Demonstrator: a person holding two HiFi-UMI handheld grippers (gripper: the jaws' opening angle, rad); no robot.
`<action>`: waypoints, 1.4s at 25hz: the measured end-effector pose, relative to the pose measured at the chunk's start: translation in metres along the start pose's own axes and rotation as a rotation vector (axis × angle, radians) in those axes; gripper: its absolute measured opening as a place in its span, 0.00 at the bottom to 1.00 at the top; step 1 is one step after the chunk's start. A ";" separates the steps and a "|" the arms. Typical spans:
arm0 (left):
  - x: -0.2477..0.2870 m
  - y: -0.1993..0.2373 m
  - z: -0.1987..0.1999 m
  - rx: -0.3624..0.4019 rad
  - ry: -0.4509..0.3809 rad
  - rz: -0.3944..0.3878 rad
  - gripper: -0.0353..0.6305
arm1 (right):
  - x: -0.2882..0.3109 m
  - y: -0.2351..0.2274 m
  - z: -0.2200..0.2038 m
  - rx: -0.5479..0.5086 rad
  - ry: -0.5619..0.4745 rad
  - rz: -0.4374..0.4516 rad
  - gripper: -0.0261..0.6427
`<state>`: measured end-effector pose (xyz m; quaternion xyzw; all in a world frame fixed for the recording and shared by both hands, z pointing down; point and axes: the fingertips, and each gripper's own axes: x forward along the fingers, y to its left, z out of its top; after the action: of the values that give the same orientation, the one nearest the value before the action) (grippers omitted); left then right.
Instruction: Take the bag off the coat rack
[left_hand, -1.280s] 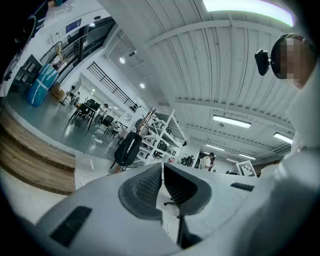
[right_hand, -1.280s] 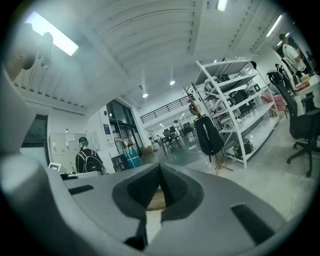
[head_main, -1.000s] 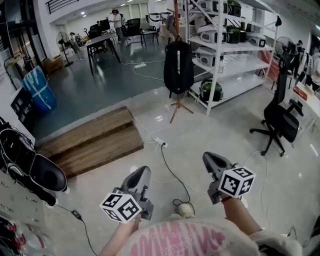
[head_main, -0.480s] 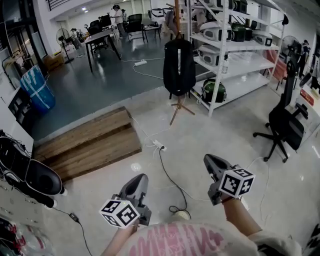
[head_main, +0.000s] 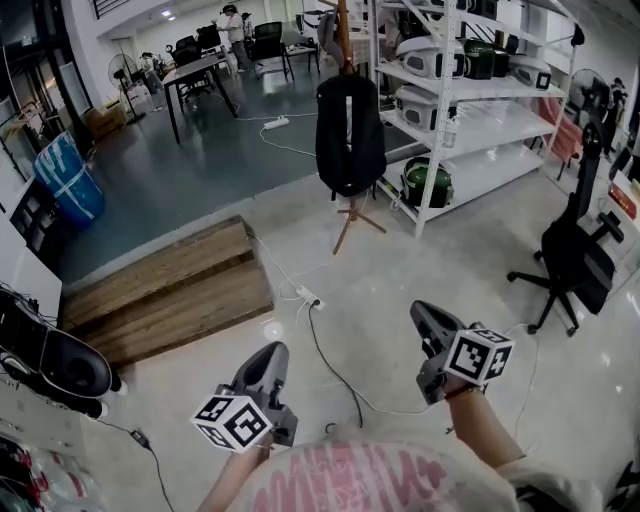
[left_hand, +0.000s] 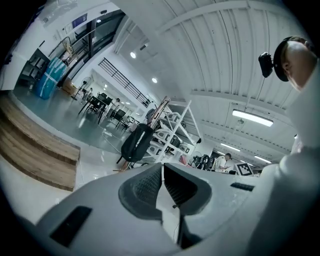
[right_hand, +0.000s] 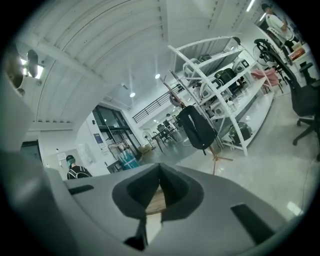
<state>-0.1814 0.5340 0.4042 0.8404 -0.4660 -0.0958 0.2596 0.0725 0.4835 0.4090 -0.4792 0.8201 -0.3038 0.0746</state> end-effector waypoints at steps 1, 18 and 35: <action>0.006 -0.002 0.001 0.002 0.000 -0.001 0.08 | 0.004 -0.006 0.000 0.011 0.007 0.000 0.05; 0.089 0.074 0.036 -0.040 -0.038 0.108 0.08 | 0.095 -0.065 0.014 0.007 0.041 -0.060 0.05; 0.264 0.188 0.154 -0.011 0.025 -0.088 0.08 | 0.268 -0.084 0.112 0.034 -0.078 -0.165 0.05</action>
<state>-0.2365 0.1795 0.3942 0.8598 -0.4248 -0.0992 0.2654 0.0390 0.1826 0.4116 -0.5554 0.7690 -0.3037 0.0893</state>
